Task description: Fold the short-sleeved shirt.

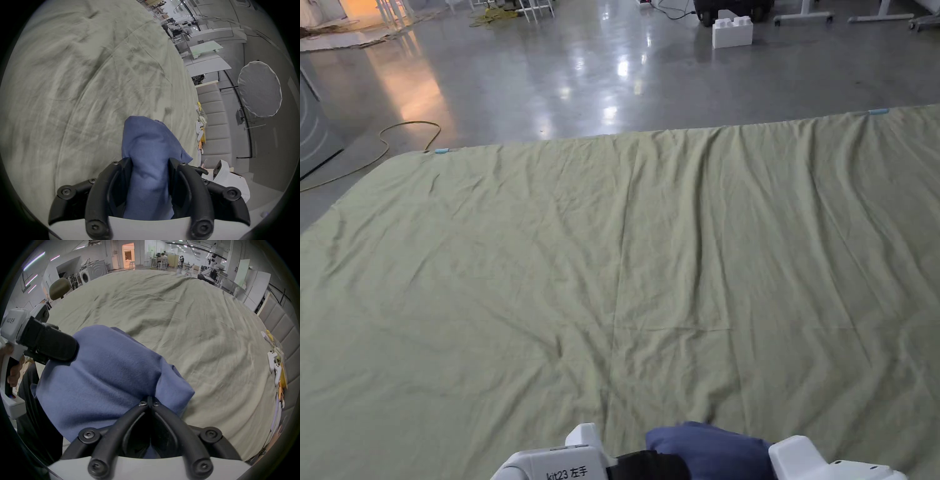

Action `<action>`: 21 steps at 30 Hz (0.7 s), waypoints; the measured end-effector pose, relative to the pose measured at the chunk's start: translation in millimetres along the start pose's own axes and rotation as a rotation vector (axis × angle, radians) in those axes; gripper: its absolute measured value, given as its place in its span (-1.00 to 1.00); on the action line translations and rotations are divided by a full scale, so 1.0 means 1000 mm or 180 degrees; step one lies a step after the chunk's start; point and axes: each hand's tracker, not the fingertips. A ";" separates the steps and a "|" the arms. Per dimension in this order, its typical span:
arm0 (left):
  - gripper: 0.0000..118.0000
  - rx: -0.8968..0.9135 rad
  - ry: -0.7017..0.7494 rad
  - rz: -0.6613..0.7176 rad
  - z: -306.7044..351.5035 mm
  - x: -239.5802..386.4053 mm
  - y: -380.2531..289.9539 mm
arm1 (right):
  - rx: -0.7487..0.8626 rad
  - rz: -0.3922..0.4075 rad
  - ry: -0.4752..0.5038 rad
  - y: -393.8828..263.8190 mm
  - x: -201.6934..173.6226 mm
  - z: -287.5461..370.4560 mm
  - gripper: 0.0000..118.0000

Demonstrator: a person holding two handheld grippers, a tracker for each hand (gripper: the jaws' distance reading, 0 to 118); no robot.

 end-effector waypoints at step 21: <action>-0.53 0.1421 0.1096 -0.0100 0.304 -0.088 0.091 | 0.0525 -0.0623 0.0847 -0.005 -0.008 0.063 -1.00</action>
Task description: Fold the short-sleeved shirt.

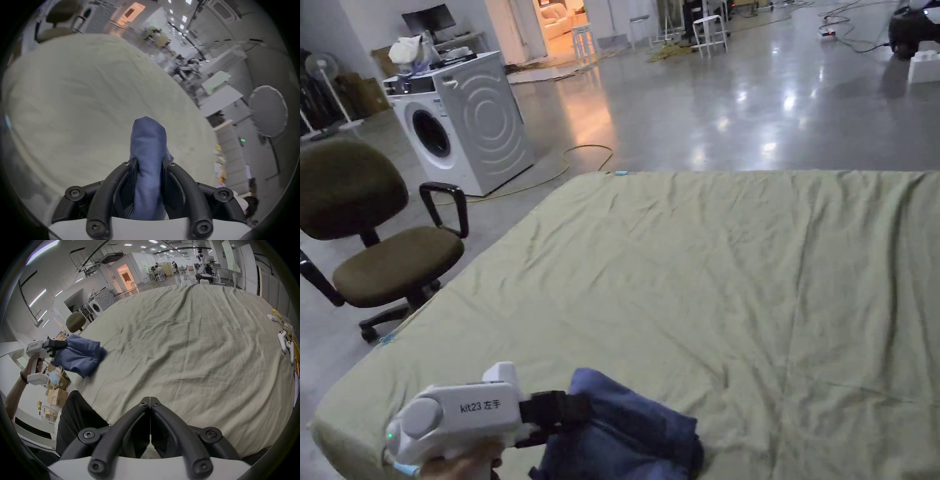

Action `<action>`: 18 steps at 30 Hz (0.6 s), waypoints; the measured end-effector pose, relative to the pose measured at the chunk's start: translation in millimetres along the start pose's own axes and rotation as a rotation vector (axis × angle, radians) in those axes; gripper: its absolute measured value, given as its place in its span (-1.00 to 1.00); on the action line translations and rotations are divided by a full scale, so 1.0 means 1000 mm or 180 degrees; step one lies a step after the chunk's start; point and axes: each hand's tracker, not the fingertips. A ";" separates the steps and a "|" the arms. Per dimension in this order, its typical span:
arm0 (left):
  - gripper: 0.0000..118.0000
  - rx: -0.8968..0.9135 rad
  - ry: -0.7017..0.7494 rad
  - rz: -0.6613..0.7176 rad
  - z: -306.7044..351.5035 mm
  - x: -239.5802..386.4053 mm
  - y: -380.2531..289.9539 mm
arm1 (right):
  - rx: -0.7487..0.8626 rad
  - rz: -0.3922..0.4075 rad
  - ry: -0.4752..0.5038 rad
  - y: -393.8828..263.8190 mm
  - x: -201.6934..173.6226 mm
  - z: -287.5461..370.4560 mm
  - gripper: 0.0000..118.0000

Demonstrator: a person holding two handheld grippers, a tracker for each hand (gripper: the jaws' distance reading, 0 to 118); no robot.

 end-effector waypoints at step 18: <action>0.22 0.1489 0.0897 -0.1289 0.082 0.105 -0.002 | 0.0712 -0.0042 -0.0217 0.012 0.024 0.061 -1.00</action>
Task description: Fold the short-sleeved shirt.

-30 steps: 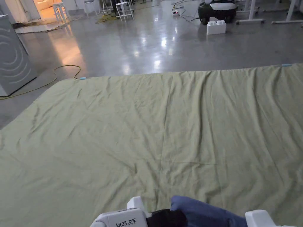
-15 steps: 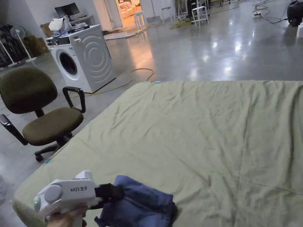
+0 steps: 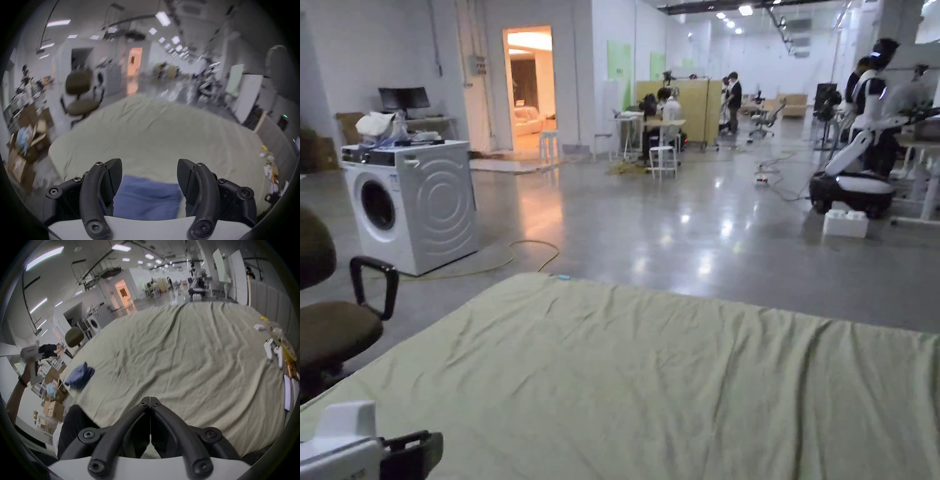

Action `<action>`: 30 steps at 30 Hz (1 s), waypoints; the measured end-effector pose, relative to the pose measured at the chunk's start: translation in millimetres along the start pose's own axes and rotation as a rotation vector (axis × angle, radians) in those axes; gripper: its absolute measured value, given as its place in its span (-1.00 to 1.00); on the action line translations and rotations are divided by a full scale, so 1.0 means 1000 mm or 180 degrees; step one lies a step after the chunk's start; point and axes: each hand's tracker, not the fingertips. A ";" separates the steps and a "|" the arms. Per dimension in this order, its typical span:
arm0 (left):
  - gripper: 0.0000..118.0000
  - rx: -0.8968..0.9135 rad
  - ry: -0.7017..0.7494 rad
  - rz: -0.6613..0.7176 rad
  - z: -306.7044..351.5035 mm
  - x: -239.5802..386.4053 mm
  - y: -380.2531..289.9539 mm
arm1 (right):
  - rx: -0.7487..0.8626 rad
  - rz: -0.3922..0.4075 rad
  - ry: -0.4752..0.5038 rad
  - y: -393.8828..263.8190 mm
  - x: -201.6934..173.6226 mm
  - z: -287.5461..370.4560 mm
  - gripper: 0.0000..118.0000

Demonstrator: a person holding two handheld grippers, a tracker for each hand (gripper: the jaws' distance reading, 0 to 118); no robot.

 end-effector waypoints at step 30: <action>-1.00 0.1458 -0.0583 -0.0885 0.172 0.218 -0.061 | 0.2216 0.0501 -0.0925 0.014 -0.015 0.167 -1.00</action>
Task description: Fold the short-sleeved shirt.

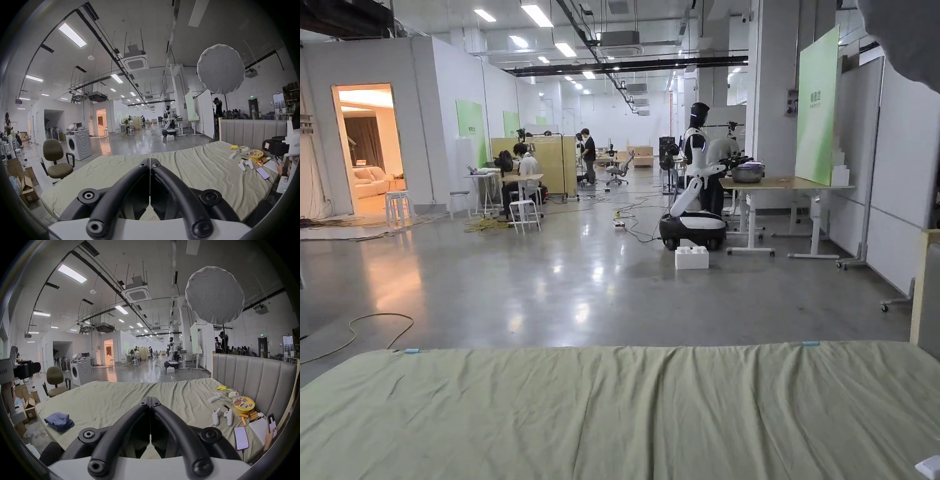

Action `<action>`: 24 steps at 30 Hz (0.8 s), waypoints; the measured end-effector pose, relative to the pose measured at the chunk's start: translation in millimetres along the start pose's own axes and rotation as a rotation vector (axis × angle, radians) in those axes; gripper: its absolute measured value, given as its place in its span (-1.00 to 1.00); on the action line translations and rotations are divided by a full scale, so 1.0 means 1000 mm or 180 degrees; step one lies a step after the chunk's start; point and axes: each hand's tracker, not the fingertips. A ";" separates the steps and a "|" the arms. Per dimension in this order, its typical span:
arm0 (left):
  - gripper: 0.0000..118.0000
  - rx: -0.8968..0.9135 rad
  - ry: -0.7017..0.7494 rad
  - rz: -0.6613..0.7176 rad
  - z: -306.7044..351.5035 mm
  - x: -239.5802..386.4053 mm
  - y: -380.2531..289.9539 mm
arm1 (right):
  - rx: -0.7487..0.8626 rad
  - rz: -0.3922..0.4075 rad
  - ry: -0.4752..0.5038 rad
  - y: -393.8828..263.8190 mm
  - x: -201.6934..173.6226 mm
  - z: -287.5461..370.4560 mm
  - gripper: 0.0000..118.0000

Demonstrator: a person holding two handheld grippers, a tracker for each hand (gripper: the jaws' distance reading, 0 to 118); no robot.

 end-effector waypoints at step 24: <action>0.74 -0.0226 -0.0168 0.0008 -0.017 0.000 -0.008 | 0.0032 -0.0054 -0.0006 0.013 -0.008 -0.003 0.64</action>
